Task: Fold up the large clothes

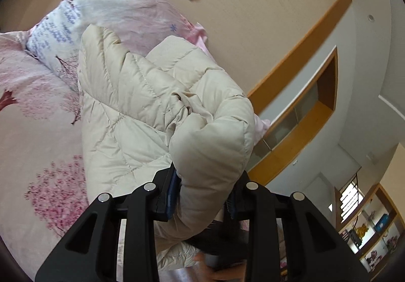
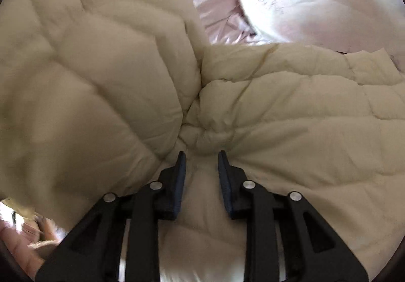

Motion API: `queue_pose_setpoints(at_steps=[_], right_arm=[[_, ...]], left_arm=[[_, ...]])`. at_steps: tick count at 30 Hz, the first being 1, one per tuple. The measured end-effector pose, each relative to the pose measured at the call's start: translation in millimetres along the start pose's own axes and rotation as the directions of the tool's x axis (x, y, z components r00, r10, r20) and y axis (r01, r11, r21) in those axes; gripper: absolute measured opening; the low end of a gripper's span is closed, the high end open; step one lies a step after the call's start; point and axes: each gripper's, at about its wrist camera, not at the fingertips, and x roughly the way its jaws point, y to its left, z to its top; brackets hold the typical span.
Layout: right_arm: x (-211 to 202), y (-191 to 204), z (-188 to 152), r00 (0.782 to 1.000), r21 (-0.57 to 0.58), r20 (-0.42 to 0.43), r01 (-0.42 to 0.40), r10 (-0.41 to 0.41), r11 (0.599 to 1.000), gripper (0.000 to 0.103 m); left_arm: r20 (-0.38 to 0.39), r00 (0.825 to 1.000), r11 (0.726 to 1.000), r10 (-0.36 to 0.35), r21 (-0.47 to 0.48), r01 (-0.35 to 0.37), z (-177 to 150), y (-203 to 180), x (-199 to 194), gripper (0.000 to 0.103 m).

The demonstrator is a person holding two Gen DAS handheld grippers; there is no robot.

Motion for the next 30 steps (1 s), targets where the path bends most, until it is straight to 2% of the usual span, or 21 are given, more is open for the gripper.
queue_pose_setpoints(at_steps=[4, 7, 10, 14, 18, 19, 22, 26, 30], right_arm=[[-50, -35, -17, 0.997, 0.054, 0.075, 0.016, -0.02, 0.998, 0.032], [-83, -67, -37, 0.987, 0.111, 0.111, 0.101, -0.114, 0.989, 0.033], [-85, -99, -45, 0.985, 0.167, 0.071, 0.147, -0.16, 0.975, 0.033], [-72, -118, -48, 0.991, 0.217, 0.029, 0.121, -0.13, 0.969, 0.03], [-61, -119, -40, 0.992, 0.198, 0.007, 0.119, -0.123, 0.973, 0.03], [-58, -120, -36, 0.993, 0.195, 0.003, 0.114, -0.117, 0.974, 0.03], [-52, -127, -29, 0.996, 0.198, -0.007, 0.086, -0.086, 0.976, 0.029], [-56, -144, -29, 1.0, 0.23, 0.012, 0.013, -0.016, 0.973, 0.025], [-89, -166, -43, 0.995, 0.274, 0.094, -0.04, 0.014, 0.961, 0.027]], left_arm=[[-0.02, 1.0, 0.999, 0.008, 0.035, -0.007, -4, -13, 11, 0.031], [-0.034, 0.999, 0.998, 0.007, 0.059, -0.005, -9, -23, 17, 0.031], [-0.058, 0.998, 0.995, 0.007, 0.102, -0.001, -17, -37, 28, 0.031], [-0.136, 0.991, 0.988, -0.016, 0.149, 0.037, -32, -59, 54, 0.031], [-0.252, 0.967, 0.978, -0.027, 0.195, 0.078, -57, -79, 88, 0.031], [-0.288, 0.957, 0.976, -0.028, 0.2, 0.089, -66, -83, 99, 0.031], [-0.346, 0.938, 0.974, -0.029, 0.203, 0.105, -82, -90, 118, 0.031], [-0.382, 0.924, 0.97, -0.01, 0.223, 0.102, -99, -98, 134, 0.031], [-0.41, 0.912, 0.965, 0.014, 0.243, 0.095, -108, -100, 142, 0.031]])
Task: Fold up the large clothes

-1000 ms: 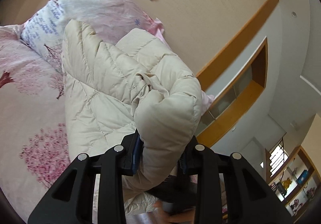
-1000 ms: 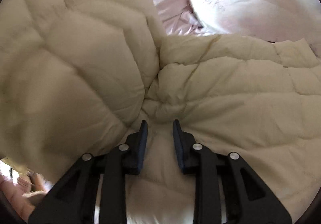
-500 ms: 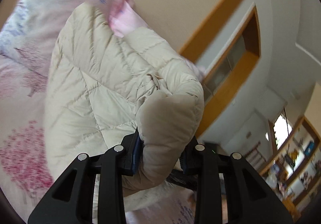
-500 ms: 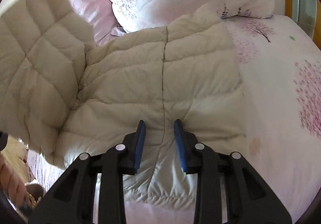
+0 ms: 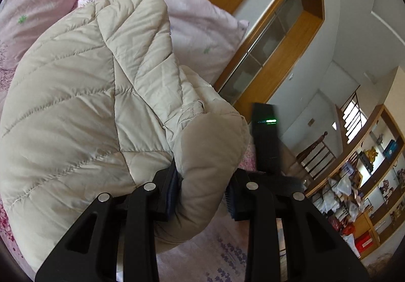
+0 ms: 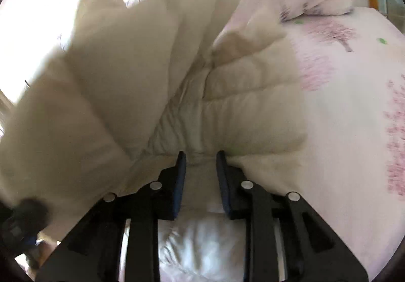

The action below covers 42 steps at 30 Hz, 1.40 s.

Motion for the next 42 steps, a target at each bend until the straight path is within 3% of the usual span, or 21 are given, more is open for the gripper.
queue_pose_setpoints(at_steps=[4, 7, 10, 12, 17, 28, 29, 30, 31, 32, 33, 37, 42], right_arm=[[-40, -34, -2, 0.995, 0.086, 0.099, -0.007, -0.002, 0.996, 0.033], [-61, -59, 0, 0.989, 0.164, 0.145, -0.023, -0.001, 0.986, 0.037], [-72, -75, 7, 0.981, 0.214, 0.179, -0.109, 0.07, 0.971, 0.05], [-77, -76, 14, 0.974, 0.225, 0.193, -0.163, 0.12, 0.961, 0.065], [-76, -57, 43, 0.967, 0.16, 0.187, -0.203, 0.172, 0.966, 0.066], [-47, -33, 64, 0.975, 0.131, 0.118, -0.205, 0.19, 0.97, 0.066], [-46, -31, 65, 0.976, 0.13, 0.115, -0.201, 0.187, 0.971, 0.065], [-46, -31, 64, 0.976, 0.129, 0.115, -0.197, 0.183, 0.972, 0.057], [-44, -29, 64, 0.978, 0.125, 0.112, -0.192, 0.178, 0.973, 0.046], [-40, -27, 65, 0.981, 0.117, 0.1, -0.179, 0.168, 0.977, 0.024], [-36, -27, 66, 0.985, 0.117, 0.084, -0.158, 0.149, 0.98, 0.018], [-26, -31, 69, 0.993, 0.13, 0.062, -0.109, 0.102, 0.985, 0.013], [-21, -38, 69, 0.996, 0.13, 0.035, -0.08, 0.076, 0.988, 0.013]], left_arm=[[-0.017, 0.999, 0.999, 0.027, 0.048, -0.026, -1, -7, 7, 0.031], [-0.065, 0.995, 0.988, 0.071, 0.14, -0.061, -11, -19, 24, 0.031], [-0.124, 0.984, 0.962, 0.13, 0.258, -0.094, -25, -30, 41, 0.031], [-0.155, 0.975, 0.944, 0.156, 0.314, -0.101, -32, -36, 50, 0.032], [-0.202, 0.953, 0.893, 0.224, 0.434, -0.118, -49, -49, 65, 0.039], [-0.222, 0.932, 0.862, 0.286, 0.484, -0.149, -58, -56, 73, 0.053], [-0.22, 0.932, 0.861, 0.289, 0.485, -0.152, -58, -58, 73, 0.055], [-0.218, 0.932, 0.861, 0.29, 0.484, -0.155, -57, -63, 72, 0.055], [-0.216, 0.932, 0.861, 0.29, 0.484, -0.156, -59, -65, 73, 0.057], [-0.214, 0.933, 0.862, 0.29, 0.482, -0.157, -59, -66, 72, 0.059], [-0.213, 0.934, 0.862, 0.288, 0.483, -0.155, -59, -68, 70, 0.06], [-0.224, 0.938, 0.863, 0.265, 0.489, -0.127, -58, -80, 51, 0.063], [-0.226, 0.96, 0.913, 0.164, 0.402, -0.062, -30, -80, -7, 0.066]])
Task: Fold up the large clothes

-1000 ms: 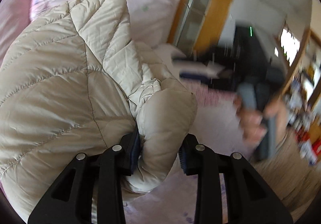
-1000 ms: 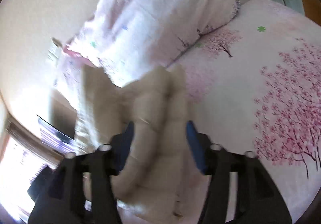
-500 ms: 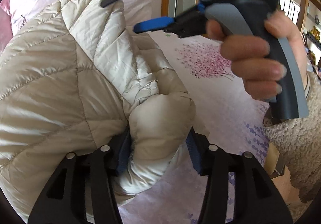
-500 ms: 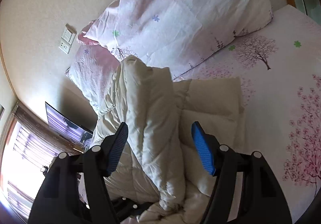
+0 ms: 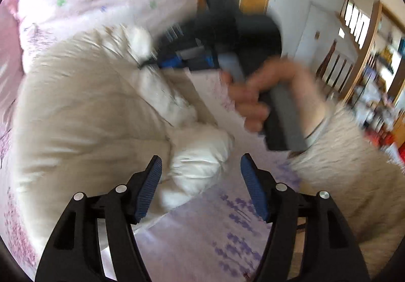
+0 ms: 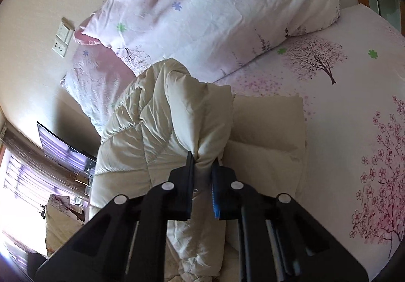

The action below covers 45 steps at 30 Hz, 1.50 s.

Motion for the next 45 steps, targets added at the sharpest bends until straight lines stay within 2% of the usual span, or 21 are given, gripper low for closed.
queue_pose_setpoints(at_steps=[3, 5, 6, 10, 12, 16, 25, 33, 34, 36, 38, 42, 45], right_arm=[[3, -5, 0, 1.0, 0.002, -0.019, 0.012, -0.012, 1.0, 0.013], [4, -8, 0, 0.999, 0.007, -0.029, 0.018, -0.018, 1.0, 0.013], [5, -8, 0, 0.999, 0.007, -0.033, 0.02, -0.02, 1.0, 0.014], [6, -10, 0, 0.999, 0.002, -0.042, 0.033, -0.033, 0.999, 0.014], [6, -11, 0, 0.998, 0.0, -0.044, 0.038, -0.038, 0.999, 0.014], [7, -18, 1, 0.998, 0.012, -0.042, 0.055, -0.054, 0.998, 0.014], [8, -45, 3, 0.991, 0.083, -0.063, 0.123, -0.118, 0.989, 0.014], [15, -63, -6, 0.985, 0.133, -0.107, 0.148, -0.134, 0.98, 0.016], [13, -58, -9, 0.985, 0.114, -0.094, 0.157, -0.146, 0.981, 0.018], [4, -51, -12, 0.982, 0.09, -0.062, 0.185, -0.18, 0.979, 0.032], [-16, -41, -19, 0.976, 0.059, 0.006, 0.219, -0.219, 0.974, 0.038], [-59, -18, -44, 0.967, -0.027, 0.154, 0.207, -0.201, 0.978, 0.04], [-71, 3, -72, 0.976, -0.136, 0.165, 0.162, -0.139, 0.977, 0.04]], left_arm=[[0.094, 0.994, 0.995, 0.06, -0.08, -0.053, 12, 35, -39, 0.066], [0.131, 0.977, 0.979, 0.169, -0.136, -0.151, 21, 66, -53, 0.066], [0.136, 0.965, 0.966, 0.224, -0.165, -0.201, 24, 83, -57, 0.066], [0.085, 0.947, 0.933, 0.309, -0.221, -0.285, 31, 124, -51, 0.066], [0.053, 0.949, 0.928, 0.31, -0.233, -0.29, 30, 133, -40, 0.066], [0.025, 0.959, 0.937, 0.282, -0.224, -0.269, 25, 135, -19, 0.066], [-0.026, 0.967, 0.958, 0.252, -0.134, -0.253, 34, 122, 19, 0.066], [-0.112, 0.962, 0.962, 0.25, -0.089, -0.26, 33, 126, 51, 0.068], [-0.116, 0.961, 0.961, 0.253, -0.086, -0.263, 31, 128, 52, 0.069], [-0.111, 0.962, 0.961, 0.251, -0.089, -0.261, 30, 128, 50, 0.069], [-0.089, 0.963, 0.96, 0.255, -0.095, -0.263, 30, 126, 43, 0.069], [-0.034, 0.968, 0.963, 0.248, -0.097, -0.25, 25, 114, 20, 0.068], [-0.014, 0.972, 0.968, 0.236, -0.088, -0.236, 19, 102, 7, 0.069]])
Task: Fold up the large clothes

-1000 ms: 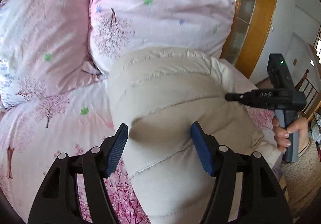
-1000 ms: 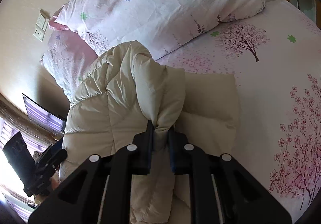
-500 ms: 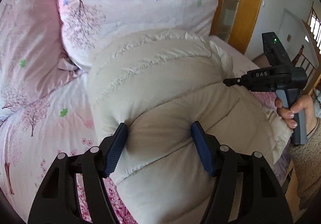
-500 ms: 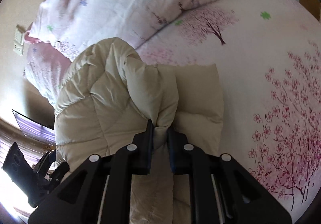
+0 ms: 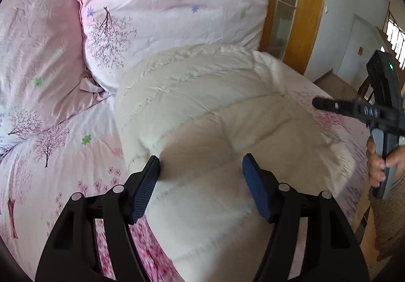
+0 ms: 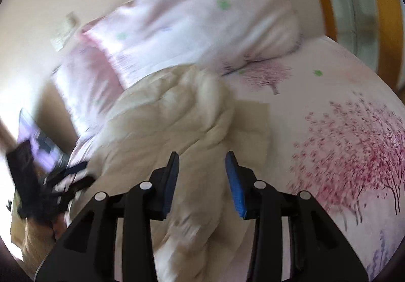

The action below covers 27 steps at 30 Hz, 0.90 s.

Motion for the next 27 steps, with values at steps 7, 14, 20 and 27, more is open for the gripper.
queue_pose_setpoints(at_steps=[7, 14, 20, 27], right_arm=[[16, 26, -43, 0.993, -0.12, -0.109, 0.025, -0.038, 0.992, 0.038], [37, 10, -52, 0.985, -0.028, -0.172, -0.005, 0.0, 1.0, 0.037], [35, 8, -49, 0.981, -0.002, -0.194, -0.018, 0.017, 1.0, 0.04], [-4, -9, -6, 0.996, 0.09, -0.047, -0.069, 0.073, 0.994, 0.072]], left_arm=[[-0.034, 0.999, 0.999, 0.002, 0.035, -0.001, -14, -9, 2, 0.07], [-0.05, 0.998, 0.997, 0.043, 0.059, -0.04, -24, -17, 15, 0.072], [-0.042, 0.996, 0.994, 0.078, 0.077, -0.075, -26, -23, 17, 0.075], [-0.014, 0.999, 0.999, 0.034, 0.022, -0.033, -17, -13, -2, 0.075]])
